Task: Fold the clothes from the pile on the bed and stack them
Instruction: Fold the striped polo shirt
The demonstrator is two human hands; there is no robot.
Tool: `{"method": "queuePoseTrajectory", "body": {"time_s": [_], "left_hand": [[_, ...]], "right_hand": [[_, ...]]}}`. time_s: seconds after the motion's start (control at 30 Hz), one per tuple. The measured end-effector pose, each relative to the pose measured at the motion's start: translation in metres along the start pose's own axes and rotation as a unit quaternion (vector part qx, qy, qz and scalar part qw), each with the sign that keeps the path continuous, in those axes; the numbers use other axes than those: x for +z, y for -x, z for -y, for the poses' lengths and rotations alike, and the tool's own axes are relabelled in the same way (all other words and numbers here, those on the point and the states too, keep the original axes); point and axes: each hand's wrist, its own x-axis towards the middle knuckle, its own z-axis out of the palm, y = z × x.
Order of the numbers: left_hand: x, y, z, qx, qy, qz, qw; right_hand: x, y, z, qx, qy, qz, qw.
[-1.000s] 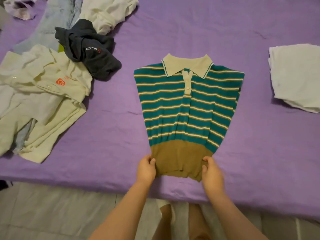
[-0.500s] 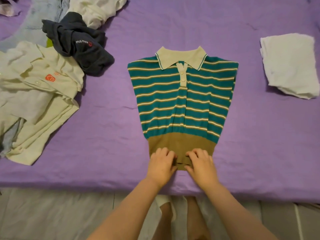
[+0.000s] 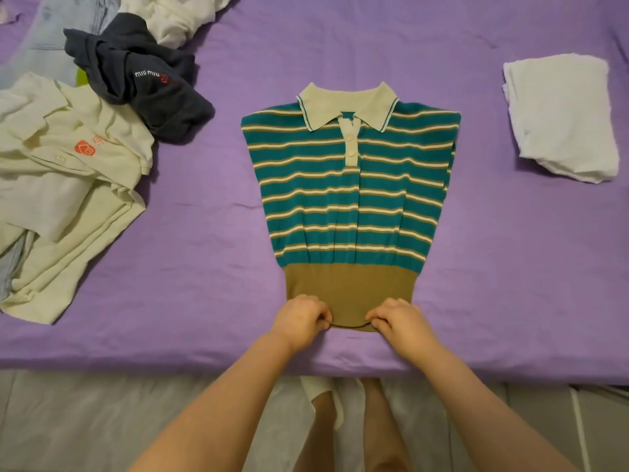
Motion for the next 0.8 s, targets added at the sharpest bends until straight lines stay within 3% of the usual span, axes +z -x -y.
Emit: {"method": "queuePoseTrajectory", "body": {"time_s": [0.2,0.37,0.47,0.6,0.7,0.8], "left_hand": [[0.007,0.006,-0.002,0.036,-0.142,-0.044,0.988],[0.007,-0.001,0.003,0.045,-0.167,-0.04,0.984],[0.004,-0.004,0.004,0.049,-0.166,-0.031,0.984],[-0.009,-0.005,0.003,0.022,-0.031,-0.034,0.999],[-0.027,-0.007,0.0,-0.039,0.092,-0.064,0.993],[-0.05,-0.018,-0.007,-0.105,0.199,-0.085,0.971]], "right_hand": [[0.009,0.006,0.006,-0.016,0.054,-0.068,0.996],[0.005,-0.003,0.009,-0.062,0.131,-0.101,0.984],[-0.004,-0.013,0.002,-0.069,0.072,-0.042,0.994],[-0.024,-0.023,-0.009,-0.043,-0.095,0.022,0.994],[-0.046,-0.033,-0.011,0.01,-0.228,0.043,0.973],[-0.071,-0.052,-0.011,0.02,-0.216,0.032,0.976]]}}
